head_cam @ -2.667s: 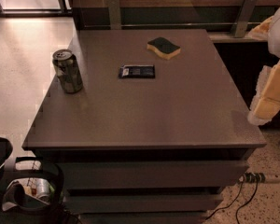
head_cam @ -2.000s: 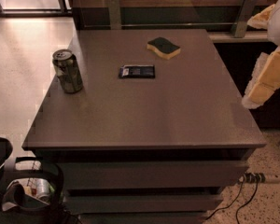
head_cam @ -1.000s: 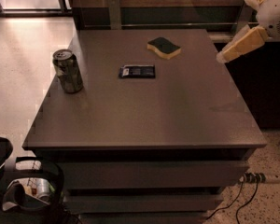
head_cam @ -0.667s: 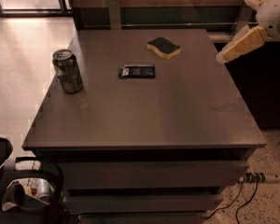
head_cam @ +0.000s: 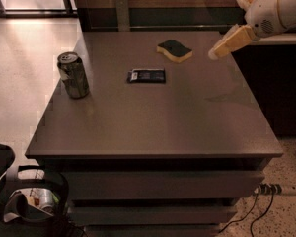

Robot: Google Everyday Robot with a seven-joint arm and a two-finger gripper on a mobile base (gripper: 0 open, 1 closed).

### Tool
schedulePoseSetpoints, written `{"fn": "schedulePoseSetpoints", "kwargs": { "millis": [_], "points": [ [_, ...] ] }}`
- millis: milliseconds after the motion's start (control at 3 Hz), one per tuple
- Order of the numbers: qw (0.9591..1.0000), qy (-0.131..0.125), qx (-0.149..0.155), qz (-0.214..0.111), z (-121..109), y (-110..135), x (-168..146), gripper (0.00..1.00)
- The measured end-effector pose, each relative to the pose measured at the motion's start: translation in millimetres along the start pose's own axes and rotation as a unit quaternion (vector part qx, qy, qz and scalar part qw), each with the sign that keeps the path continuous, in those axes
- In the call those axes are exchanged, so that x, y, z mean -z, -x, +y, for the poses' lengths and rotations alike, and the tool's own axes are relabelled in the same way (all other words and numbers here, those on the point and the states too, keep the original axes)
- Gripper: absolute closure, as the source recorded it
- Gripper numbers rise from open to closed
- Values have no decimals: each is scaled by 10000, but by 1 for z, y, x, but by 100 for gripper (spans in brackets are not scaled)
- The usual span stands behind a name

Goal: Move sponge near green can

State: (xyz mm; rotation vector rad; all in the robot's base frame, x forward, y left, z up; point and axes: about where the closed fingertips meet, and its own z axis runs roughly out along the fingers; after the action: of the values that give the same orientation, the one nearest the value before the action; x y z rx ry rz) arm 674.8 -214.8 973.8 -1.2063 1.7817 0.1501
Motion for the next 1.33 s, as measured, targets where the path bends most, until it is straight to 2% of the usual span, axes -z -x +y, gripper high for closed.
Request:
{"fn": "schedulePoseSetpoints", "kwargs": {
  "millis": [667,1333],
  "points": [
    [9991,21,-362,-215,-32,-6,-84,0],
    [9950,90,-864,-496,-44,-26,-150,0]
  ]
}}
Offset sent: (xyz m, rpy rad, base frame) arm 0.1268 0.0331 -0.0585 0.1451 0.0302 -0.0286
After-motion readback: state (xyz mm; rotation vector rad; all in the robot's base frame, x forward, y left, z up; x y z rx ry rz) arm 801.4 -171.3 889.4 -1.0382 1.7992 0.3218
